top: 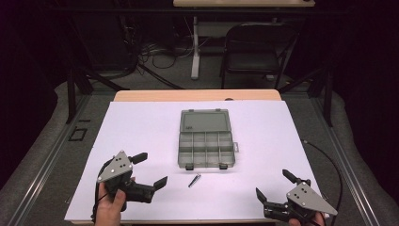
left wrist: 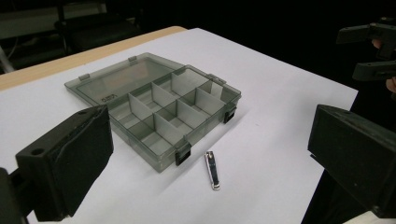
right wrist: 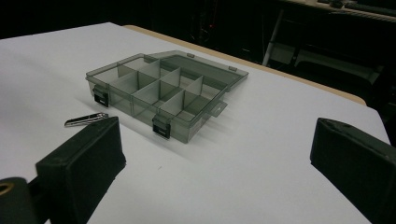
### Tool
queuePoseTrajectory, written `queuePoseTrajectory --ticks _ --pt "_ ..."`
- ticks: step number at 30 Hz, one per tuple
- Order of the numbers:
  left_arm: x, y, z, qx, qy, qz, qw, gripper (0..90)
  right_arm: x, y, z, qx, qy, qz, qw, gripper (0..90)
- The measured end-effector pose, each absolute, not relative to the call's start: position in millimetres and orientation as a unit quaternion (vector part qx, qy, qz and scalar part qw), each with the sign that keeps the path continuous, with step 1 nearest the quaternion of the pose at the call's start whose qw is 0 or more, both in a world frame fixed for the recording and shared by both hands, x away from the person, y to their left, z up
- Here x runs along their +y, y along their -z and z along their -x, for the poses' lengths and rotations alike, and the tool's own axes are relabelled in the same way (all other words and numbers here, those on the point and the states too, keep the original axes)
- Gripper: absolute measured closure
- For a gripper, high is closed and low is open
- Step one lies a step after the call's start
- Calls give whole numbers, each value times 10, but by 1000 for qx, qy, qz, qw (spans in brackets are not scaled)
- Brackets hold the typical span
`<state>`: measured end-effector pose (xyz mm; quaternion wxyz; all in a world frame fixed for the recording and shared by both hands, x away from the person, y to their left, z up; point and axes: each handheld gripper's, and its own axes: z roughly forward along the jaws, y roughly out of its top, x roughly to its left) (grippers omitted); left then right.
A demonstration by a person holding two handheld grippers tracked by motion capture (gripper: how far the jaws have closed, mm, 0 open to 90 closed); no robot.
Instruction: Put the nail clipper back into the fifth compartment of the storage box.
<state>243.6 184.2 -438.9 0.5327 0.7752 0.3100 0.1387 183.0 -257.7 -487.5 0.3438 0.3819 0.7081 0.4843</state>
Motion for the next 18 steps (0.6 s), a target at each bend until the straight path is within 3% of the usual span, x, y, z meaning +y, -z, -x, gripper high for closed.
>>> queuePoseTrajectory --ticks 18 --pt "1505 4355 -2771 310 -87 -803 502 0 -2603 4888 -1841 707 -482 -389 341 29"
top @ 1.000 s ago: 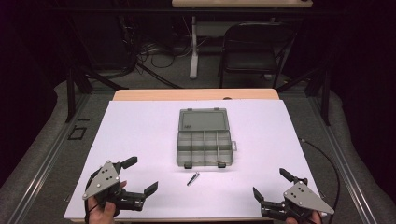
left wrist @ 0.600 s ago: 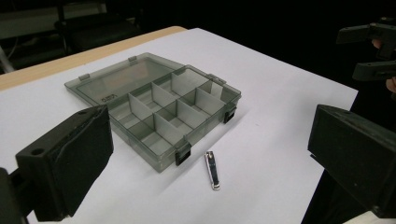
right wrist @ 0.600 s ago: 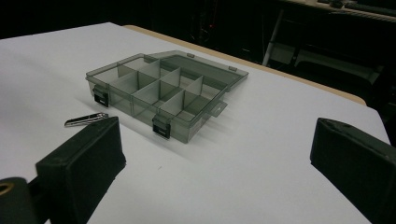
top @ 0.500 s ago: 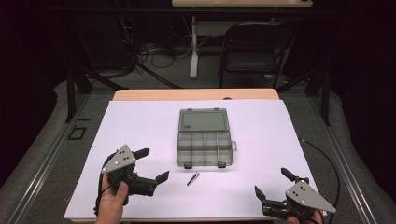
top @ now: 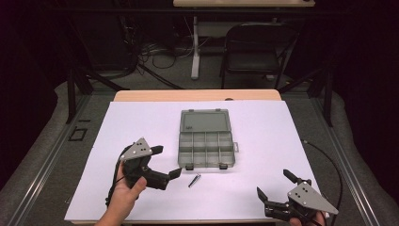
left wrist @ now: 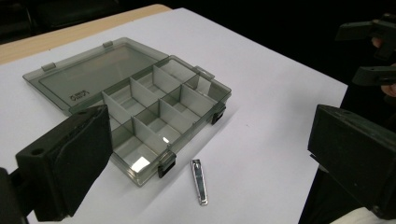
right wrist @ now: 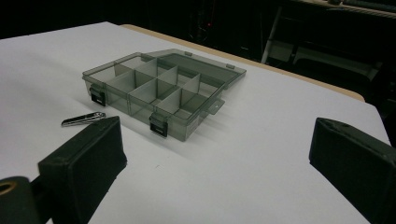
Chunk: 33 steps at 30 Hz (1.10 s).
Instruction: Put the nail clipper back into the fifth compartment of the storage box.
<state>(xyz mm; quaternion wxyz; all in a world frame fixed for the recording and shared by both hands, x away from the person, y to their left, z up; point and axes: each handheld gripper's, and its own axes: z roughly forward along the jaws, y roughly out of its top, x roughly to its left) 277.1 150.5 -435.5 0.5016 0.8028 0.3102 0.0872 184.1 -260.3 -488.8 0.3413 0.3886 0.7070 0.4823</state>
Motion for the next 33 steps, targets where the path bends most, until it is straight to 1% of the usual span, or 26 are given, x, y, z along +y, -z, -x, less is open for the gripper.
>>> queuePoseTrajectory --ticks 1,8,9,19,22,25,27,29,30,31,33 --pt "1461 4362 -2795 311 -88 -809 491 0 -2603 4891 -1843 707 -482 -390 340 29" --pt "1327 4388 -2853 310 -78 -822 472 0 -2608 4899 -1852 706 -483 -389 342 34" --pt "1291 4398 -2864 301 -69 -826 470 0 -2609 4898 -1851 707 -482 -389 341 36" --pt "1134 4430 -2917 299 -69 -840 447 4 -2607 4903 -1850 707 -481 -390 342 40" --pt "1113 4441 -2916 299 -74 -841 445 52 -2607 4906 -1851 708 -479 -391 341 42" --pt "1096 4450 -2916 295 -78 -843 443 151 -2607 4906 -1851 709 -479 -391 340 43" --pt "1075 4455 -2915 292 -85 -843 443 162 -2604 4909 -1853 709 -478 -390 341 44" --pt "1068 4458 -2916 291 -84 -843 443 203 -2604 4909 -1852 709 -478 -390 342 44" --pt "1060 4460 -2916 293 -81 -844 441 203 -2604 4909 -1853 709 -479 -389 342 44" --pt "1044 4472 -2925 294 -80 -846 437 231 -2604 4911 -1854 709 -478 -390 342 45" --pt "1028 4485 -2934 294 -78 -849 431 250 -2605 4910 -1852 710 -477 -390 341 47"
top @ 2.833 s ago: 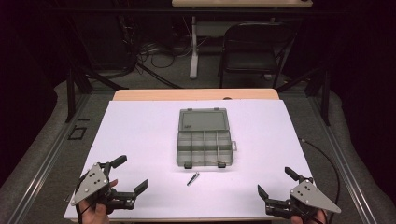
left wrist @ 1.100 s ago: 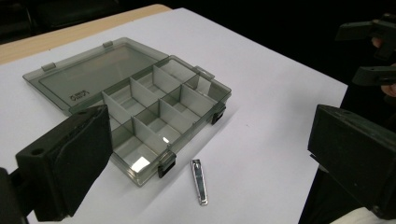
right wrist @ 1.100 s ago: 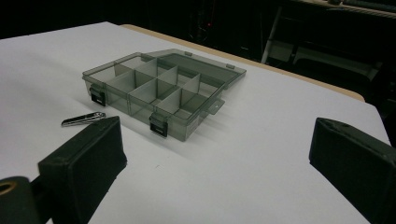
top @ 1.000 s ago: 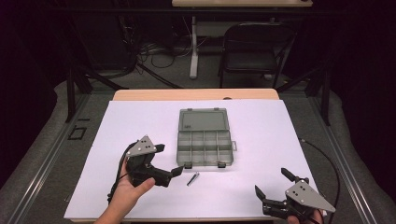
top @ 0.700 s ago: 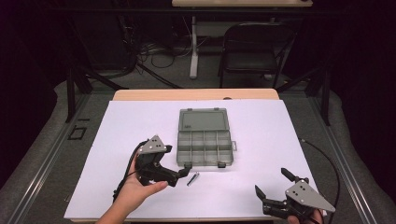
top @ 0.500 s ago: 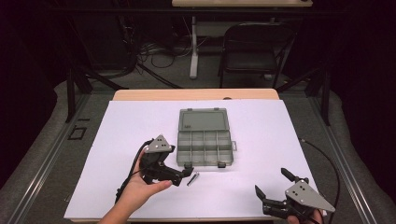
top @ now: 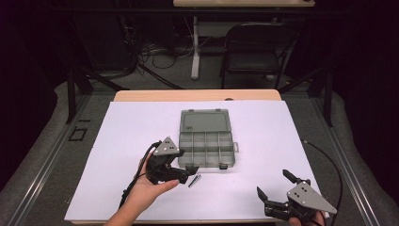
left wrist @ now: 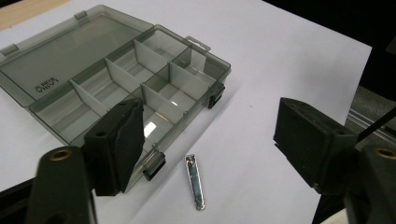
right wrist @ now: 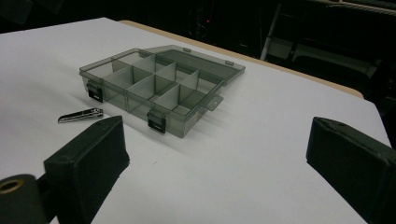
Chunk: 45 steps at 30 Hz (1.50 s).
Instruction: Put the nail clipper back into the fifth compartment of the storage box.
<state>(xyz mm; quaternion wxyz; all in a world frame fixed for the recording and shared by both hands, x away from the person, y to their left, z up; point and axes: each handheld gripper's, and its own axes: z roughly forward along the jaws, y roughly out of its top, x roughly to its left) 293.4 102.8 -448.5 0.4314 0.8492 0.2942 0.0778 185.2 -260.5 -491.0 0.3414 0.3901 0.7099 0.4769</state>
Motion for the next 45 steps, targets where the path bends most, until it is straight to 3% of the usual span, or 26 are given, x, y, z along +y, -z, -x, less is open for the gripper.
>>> queuePoseTrajectory --ticks 13,25,34,45 --pt "901 4605 -2986 298 -54 -872 385 415 -2602 4912 -1854 711 -475 -390 342 52" --pt "728 4743 -3059 309 -32 -890 334 428 -2606 4912 -1854 711 -474 -391 342 55" --pt "594 4896 -3186 328 -4 -903 277 493 -2606 4920 -1857 712 -472 -391 342 62" --pt "527 4993 -3295 342 9 -906 249 581 -2609 4927 -1862 714 -470 -391 342 70"
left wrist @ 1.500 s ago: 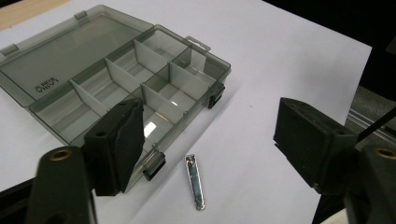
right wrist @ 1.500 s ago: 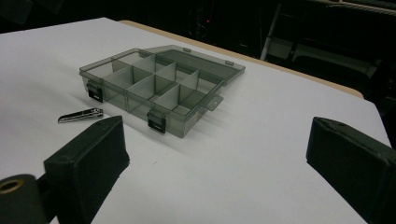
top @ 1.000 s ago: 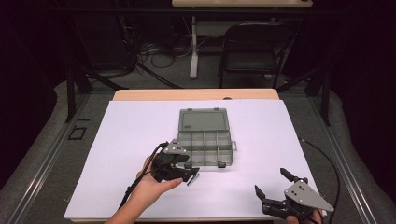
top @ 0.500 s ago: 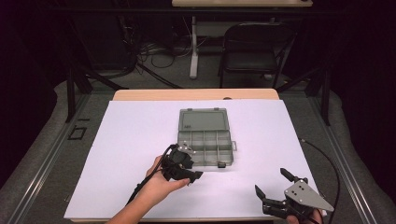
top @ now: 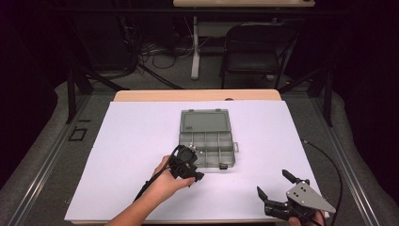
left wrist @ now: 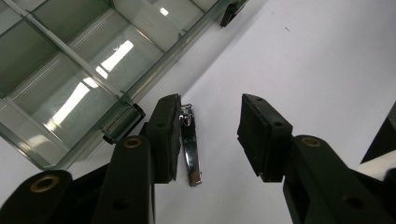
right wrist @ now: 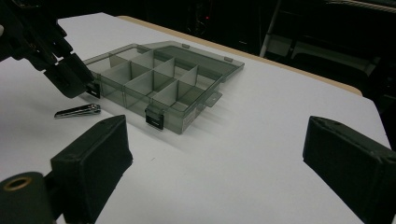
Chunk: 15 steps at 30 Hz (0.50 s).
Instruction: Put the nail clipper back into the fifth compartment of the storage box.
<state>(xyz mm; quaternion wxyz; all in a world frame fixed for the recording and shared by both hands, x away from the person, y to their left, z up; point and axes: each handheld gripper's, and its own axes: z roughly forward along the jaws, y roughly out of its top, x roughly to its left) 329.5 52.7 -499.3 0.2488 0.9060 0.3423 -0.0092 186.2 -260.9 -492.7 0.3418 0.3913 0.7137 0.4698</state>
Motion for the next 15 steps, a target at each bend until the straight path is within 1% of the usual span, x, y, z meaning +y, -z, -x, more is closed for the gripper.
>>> queuePoseTrajectory --ticks 1,4,15 --pt "514 5011 -3309 344 9 -906 245 600 -2608 4928 -1861 715 -469 -390 342 70" --pt "502 5033 -3320 345 11 -907 240 620 -2606 4931 -1863 714 -469 -391 343 72" --pt "437 5151 -3367 351 12 -910 221 646 -2605 4937 -1863 717 -467 -390 340 90"
